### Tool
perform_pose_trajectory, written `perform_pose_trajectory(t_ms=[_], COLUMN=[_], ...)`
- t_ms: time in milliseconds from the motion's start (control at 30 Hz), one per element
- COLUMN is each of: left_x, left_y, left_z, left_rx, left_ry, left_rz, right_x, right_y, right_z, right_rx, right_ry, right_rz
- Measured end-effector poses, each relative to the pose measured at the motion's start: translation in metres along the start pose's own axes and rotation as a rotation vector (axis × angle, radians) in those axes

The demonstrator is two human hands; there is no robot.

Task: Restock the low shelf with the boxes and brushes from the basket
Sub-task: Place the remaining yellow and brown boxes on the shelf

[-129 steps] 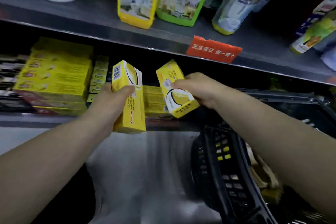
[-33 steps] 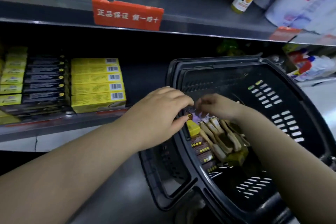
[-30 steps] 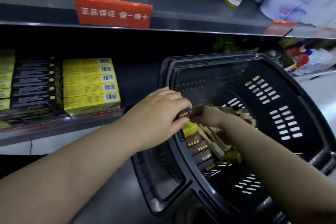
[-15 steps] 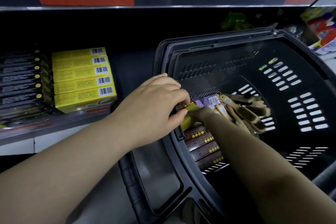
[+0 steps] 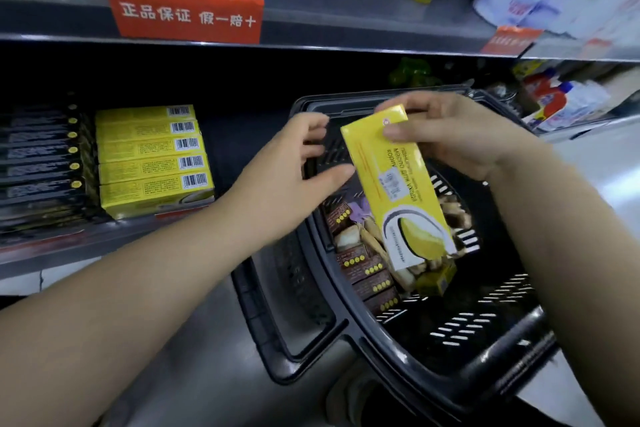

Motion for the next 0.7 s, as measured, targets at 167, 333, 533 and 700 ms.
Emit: perform_pose_trajectory(t_ms=[167,333,533,700], left_x=[0.019,0.06,0.13,0.184], left_y=[-0.002,-0.024,-0.063,-0.093], left_z=[-0.007,-0.014,-0.036,-0.055], left_rx=[0.156,0.272,0.333,0.413], left_ry=[-0.022,0.112,0.288,0.343], left_rz=[-0.361,-0.548,-0.426,0.139], right_x=[-0.036,-0.078,-0.148,-0.184], right_y=[-0.044,-0.037,-0.019,-0.036], right_z=[-0.002,0.009,0.026,0.072], right_rx=[0.095,0.013,-0.142,-0.079], right_ry=[0.052,0.064,-0.162,-0.161], right_rz=[-0.021,0.008,-0.091,-0.282])
Point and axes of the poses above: each hand's wrist, its own z-axis towards the middle knuckle, its own x-axis out of the back of the hand, y = z × x, the point moved 9 cm from there along z, towards the middle knuckle, and after that the axes turned 3 degrees about x, right-handed, at the moved point
